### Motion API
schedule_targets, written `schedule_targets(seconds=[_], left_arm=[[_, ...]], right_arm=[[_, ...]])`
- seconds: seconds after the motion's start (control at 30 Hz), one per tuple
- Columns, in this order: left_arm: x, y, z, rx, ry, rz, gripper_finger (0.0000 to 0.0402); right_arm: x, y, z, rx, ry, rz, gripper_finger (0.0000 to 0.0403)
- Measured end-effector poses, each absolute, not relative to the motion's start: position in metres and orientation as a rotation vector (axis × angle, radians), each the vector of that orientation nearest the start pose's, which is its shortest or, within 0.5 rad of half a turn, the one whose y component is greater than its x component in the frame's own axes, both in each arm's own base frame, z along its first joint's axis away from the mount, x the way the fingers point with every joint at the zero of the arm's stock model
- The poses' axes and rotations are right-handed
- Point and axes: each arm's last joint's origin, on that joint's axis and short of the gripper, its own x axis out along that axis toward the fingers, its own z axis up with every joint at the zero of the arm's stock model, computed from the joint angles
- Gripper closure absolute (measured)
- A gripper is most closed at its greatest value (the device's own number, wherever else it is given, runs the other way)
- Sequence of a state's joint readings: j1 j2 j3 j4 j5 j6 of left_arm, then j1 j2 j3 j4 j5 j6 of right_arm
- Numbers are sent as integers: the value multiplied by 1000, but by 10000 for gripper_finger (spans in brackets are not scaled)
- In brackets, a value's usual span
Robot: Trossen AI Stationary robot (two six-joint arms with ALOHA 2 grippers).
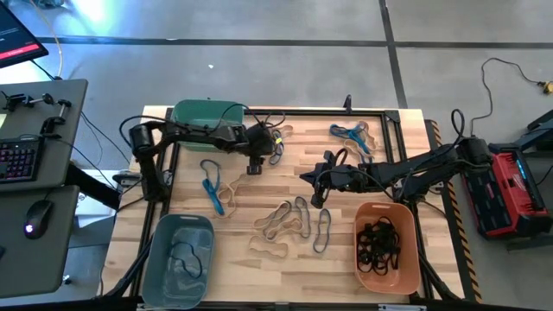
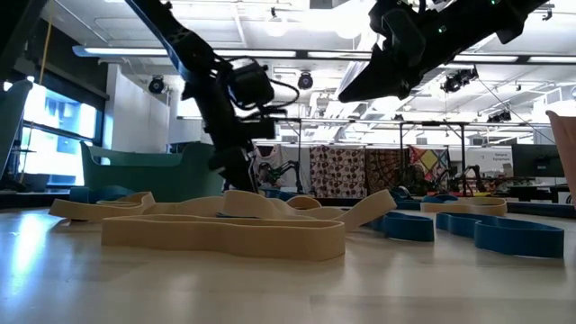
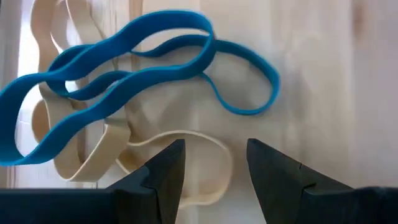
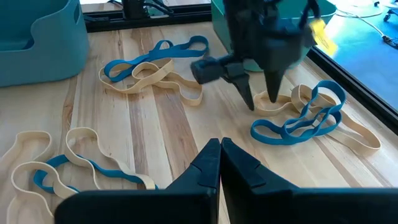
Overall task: Sort rubber bands into baskets
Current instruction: Put the brown rubber band into the green bin
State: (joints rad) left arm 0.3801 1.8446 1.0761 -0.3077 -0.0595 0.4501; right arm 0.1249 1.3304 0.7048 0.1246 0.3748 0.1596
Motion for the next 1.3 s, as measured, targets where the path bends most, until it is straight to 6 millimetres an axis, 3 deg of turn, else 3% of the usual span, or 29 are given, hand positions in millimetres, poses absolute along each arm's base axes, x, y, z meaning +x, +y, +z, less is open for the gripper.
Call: schedule_targets(seconds=[0.33,0.47,0.67,0.83,1.03,1.3], left_arm=[[329,134,136,210,1242,132,248],[329,133,136,234,1245,117,289],[330,129,136,257,1249,78,383],[328,128,139,272,1261,85,394],[331,136,172,279,1191,162,399],[331,148,240,292,1010,264,401]], right_arm=[[273,24,219,29,468,-282,403],[273,24,219,29,469,-282,403],[273,24,219,29,470,-282,403],[273,24,219,29,469,-282,403],[273,24,219,28,471,-282,403],[273,24,219,28,474,-283,403]])
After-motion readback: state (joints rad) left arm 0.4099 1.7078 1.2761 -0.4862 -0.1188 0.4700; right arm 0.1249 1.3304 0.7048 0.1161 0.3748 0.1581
